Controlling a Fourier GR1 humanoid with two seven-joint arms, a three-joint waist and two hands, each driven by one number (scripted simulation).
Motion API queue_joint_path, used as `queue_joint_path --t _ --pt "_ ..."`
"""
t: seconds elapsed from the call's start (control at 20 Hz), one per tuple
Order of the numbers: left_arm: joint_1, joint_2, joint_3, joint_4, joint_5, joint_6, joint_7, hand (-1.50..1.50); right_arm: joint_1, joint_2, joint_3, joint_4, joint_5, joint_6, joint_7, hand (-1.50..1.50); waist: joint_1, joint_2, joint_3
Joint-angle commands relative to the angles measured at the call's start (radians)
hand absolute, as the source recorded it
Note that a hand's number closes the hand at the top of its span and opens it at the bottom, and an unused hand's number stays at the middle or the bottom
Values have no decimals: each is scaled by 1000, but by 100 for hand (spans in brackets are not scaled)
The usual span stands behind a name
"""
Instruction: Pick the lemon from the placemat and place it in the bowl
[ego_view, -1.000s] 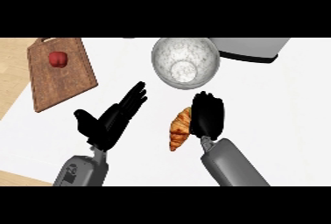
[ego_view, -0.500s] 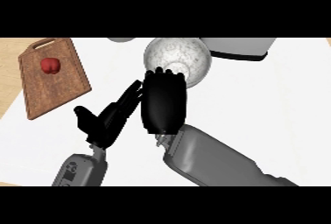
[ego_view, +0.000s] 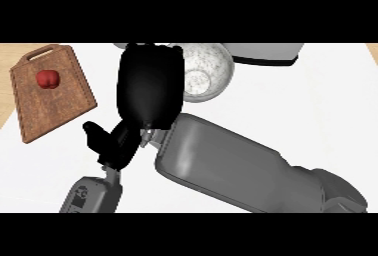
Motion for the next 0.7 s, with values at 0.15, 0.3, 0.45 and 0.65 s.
queue_joint_path --t 0.15,0.3,0.45,0.65 --pt "9 -29 -4 -11 -2 23 -4 0 -167 15 -62 219 -70 -108 137 150 -19 9 1" --pt "1 18 45 6 20 -7 -7 0 -179 15 -93 310 -72 -190 67 150 -30 13 1" --pt "14 36 53 2 28 -32 -28 0 -189 15 -127 424 -69 -261 -19 150 -32 16 2" --pt "-13 3 32 28 -4 0 -31 0 -205 16 -135 598 -64 -320 -126 150 -37 20 2"
